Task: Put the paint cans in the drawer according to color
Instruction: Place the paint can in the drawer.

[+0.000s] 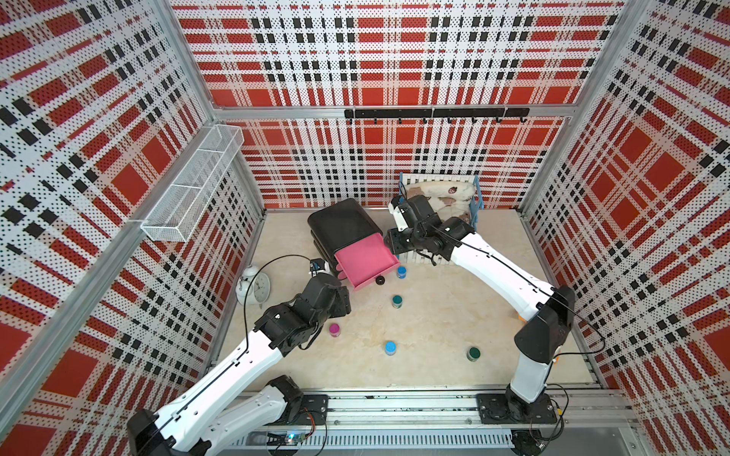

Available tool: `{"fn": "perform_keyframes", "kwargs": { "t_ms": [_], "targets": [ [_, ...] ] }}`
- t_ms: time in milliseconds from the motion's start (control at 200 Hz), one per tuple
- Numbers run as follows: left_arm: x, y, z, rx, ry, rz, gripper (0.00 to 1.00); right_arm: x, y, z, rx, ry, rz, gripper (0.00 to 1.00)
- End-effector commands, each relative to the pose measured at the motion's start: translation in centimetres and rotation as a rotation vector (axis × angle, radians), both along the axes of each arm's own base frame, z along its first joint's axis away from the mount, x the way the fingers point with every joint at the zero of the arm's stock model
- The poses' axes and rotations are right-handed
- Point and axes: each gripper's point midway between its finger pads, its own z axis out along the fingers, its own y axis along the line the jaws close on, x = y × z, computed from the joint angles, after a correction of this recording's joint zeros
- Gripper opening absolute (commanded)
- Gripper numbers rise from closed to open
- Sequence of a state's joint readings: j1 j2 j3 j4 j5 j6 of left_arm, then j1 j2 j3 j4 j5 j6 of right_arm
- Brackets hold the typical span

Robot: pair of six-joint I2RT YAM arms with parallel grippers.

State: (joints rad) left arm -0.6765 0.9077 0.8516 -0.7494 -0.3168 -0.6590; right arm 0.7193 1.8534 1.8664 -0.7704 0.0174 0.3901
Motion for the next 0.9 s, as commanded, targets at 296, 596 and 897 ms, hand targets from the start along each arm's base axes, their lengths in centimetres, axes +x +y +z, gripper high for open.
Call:
{"fn": "perform_keyframes", "kwargs": {
  "t_ms": [296, 596, 897],
  "targets": [
    [-0.9, 0.7, -2.6, -0.034, 0.051, 0.106, 0.68, 1.9, 4.2, -3.2, 0.029, 0.012, 0.025, 0.19],
    [-2.1, 2.7, -5.5, -0.026, 0.132, 0.260, 0.66, 2.8, 4.2, -5.8, -0.050, -0.002, 0.004, 0.19],
    [-2.5, 3.3, -7.3, -0.017, 0.158, 0.298, 0.65, 3.0, 4.7, -7.1, -0.076, 0.007, 0.016, 0.23]
  ]
}}
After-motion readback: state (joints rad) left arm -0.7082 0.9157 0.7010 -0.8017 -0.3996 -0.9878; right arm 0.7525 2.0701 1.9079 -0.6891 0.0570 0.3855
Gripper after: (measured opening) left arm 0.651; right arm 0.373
